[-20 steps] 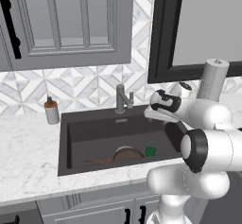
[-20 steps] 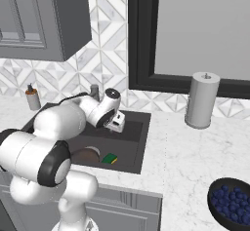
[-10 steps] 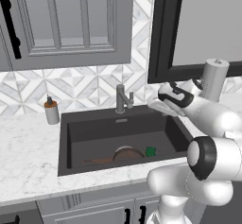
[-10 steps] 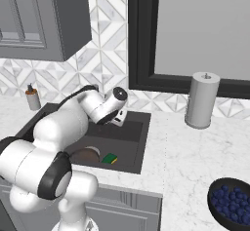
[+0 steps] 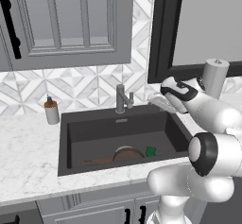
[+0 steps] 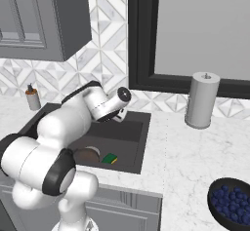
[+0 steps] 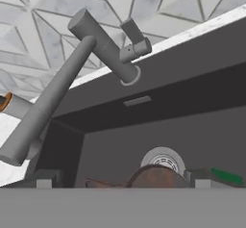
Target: Pick the pan and sponge and place them into the sink. Then turn on the water.
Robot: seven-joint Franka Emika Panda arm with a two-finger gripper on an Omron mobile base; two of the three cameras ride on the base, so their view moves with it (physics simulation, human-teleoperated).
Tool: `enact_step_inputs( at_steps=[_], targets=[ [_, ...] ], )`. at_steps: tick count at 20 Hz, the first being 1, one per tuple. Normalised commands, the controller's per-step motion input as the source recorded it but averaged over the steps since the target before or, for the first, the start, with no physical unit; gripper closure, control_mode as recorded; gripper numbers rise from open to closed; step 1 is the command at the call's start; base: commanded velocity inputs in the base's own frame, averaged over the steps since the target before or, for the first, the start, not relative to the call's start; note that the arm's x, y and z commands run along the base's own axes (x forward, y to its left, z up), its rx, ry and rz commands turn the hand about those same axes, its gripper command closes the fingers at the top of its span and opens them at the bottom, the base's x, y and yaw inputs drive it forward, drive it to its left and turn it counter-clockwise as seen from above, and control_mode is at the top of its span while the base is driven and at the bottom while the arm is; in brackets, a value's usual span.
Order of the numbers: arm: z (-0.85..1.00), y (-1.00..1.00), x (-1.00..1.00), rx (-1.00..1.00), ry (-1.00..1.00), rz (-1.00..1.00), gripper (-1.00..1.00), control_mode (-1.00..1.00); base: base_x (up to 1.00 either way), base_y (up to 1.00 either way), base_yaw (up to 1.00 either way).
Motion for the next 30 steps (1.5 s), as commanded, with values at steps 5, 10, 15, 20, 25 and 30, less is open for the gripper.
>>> enact_step_inputs(
  at_steps=[5, 10, 15, 20, 25, 30],
  targets=[
    [0.0, 0.19, 0.3, 0.0, 0.0, -0.02, -1.0, -1.0, 0.0, 0.0, 0.0],
    [0.0, 0.07, 0.33, 0.0, 0.0, -0.04, -1.0, -1.0, 0.0, 0.0, 0.0],
    [0.0, 0.05, 0.28, 0.01, 0.0, -0.03, -1.0, -1.0, 0.0, 0.0, 0.0],
    [0.0, 0.06, 0.24, 0.02, 0.0, -0.02, -1.0, -1.0, 0.0, 0.0, 0.0],
    [0.0, 0.05, 0.19, 0.02, -0.01, 0.0, -1.0, -1.0, 0.0, 0.0, 0.0],
    [-0.02, 0.08, 0.18, 0.0, -0.01, 0.0, -1.0, -1.0, 0.0, 0.0, 0.0]
  ],
)
